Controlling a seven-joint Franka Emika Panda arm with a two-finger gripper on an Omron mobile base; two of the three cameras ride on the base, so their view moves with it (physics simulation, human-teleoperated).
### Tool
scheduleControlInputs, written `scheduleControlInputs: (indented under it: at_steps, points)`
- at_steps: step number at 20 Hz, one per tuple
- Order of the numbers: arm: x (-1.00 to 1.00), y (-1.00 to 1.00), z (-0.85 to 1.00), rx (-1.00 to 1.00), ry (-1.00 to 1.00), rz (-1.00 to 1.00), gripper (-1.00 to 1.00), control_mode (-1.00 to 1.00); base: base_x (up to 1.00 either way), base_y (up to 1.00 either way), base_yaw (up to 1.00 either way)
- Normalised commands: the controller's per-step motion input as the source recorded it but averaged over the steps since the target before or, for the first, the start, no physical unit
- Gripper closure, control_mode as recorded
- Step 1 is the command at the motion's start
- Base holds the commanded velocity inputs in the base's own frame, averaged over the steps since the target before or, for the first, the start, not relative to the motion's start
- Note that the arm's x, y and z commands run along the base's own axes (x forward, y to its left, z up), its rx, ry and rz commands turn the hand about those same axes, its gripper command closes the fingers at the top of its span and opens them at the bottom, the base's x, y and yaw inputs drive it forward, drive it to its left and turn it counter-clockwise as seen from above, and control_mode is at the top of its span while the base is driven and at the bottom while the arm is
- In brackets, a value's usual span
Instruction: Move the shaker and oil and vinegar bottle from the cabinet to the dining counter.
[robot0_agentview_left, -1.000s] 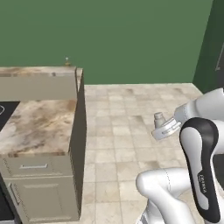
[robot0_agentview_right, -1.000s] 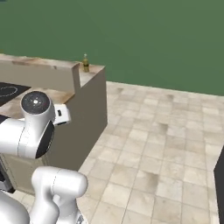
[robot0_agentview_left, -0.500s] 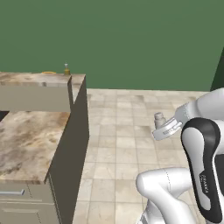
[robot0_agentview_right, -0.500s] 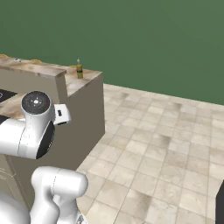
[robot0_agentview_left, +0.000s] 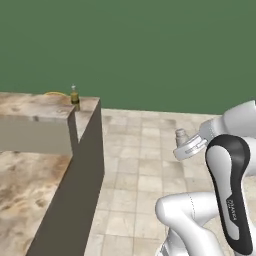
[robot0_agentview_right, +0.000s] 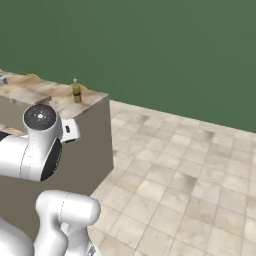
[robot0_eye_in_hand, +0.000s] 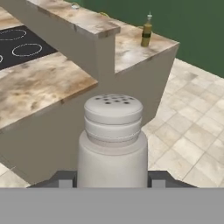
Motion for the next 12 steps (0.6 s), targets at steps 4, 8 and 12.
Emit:
scheduleControlInputs:
  at_steps: [4, 8, 12]
  points:
    - [0.00, 0.00, 0.00, 0.00, 0.00, 0.00, 1.00, 1.00, 0.68, -0.57, 0.21]
    - [0.00, 0.00, 0.00, 0.00, 0.00, 0.00, 1.00, 1.00, 0.69, -0.54, 0.23]
    - [0.00, 0.00, 0.00, 0.00, 0.00, 0.00, 1.00, 1.00, 0.70, -0.57, 0.23]
